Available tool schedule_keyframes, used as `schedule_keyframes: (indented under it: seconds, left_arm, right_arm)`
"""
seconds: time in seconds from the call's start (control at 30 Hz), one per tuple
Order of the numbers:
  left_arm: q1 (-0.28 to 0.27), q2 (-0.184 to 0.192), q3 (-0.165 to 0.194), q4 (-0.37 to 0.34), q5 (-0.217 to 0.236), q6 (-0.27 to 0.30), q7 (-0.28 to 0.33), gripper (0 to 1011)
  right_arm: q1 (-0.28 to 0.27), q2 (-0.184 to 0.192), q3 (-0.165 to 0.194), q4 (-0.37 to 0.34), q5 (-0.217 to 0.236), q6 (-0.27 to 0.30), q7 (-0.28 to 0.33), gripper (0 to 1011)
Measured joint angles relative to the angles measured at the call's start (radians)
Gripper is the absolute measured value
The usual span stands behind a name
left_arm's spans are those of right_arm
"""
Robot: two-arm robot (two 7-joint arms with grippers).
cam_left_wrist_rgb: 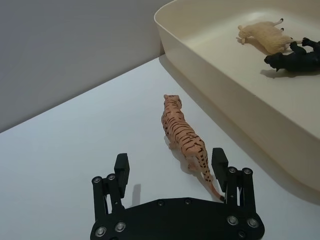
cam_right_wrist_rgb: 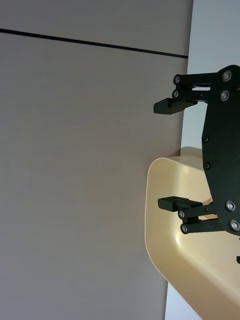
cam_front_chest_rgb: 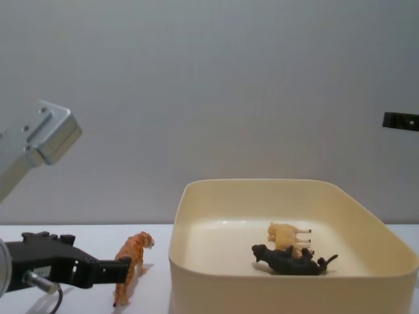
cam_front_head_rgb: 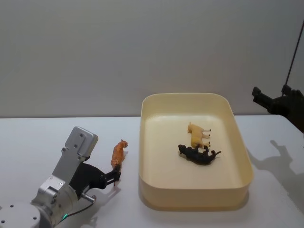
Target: Pick up the toy alternately with two hands and place it into the central storage box.
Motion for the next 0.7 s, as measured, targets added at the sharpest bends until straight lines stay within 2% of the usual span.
schedule_keyframes:
  seconds: [0.27,0.7]
  left_arm:
    - [-0.036,-0.022,-0.003,0.066,0.002,-0.012,-0.062,1001]
    - [-0.072,-0.047,-0.006,0.139,-0.002,-0.020,-0.119,1001]
  right_arm:
    - [0.000,0.001,0.001,-0.001,0.001,0.000,-0.001,1001]
    - [-0.002,0.001,0.001,-0.002,0.001,0.000,-0.002,1001]
